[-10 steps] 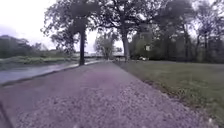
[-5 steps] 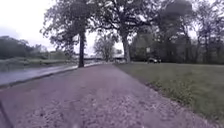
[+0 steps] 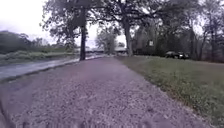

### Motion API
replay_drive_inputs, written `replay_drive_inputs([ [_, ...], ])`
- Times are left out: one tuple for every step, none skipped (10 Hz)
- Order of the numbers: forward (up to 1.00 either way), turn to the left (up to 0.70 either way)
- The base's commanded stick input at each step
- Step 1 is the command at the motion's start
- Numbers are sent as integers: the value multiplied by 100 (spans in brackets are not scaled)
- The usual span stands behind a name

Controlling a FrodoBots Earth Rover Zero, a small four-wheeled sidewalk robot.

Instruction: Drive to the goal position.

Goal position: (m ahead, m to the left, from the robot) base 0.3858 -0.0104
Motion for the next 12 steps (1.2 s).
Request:
replay_drive_inputs([
  [70, 0],
  [70, 0],
  [70, 0],
  [70, 0],
  [70, 0],
  [70, 0],
  [70, 0],
  [70, 0],
  [70, 0],
  [70, 0],
  [70, 0],
  [70, 0],
])
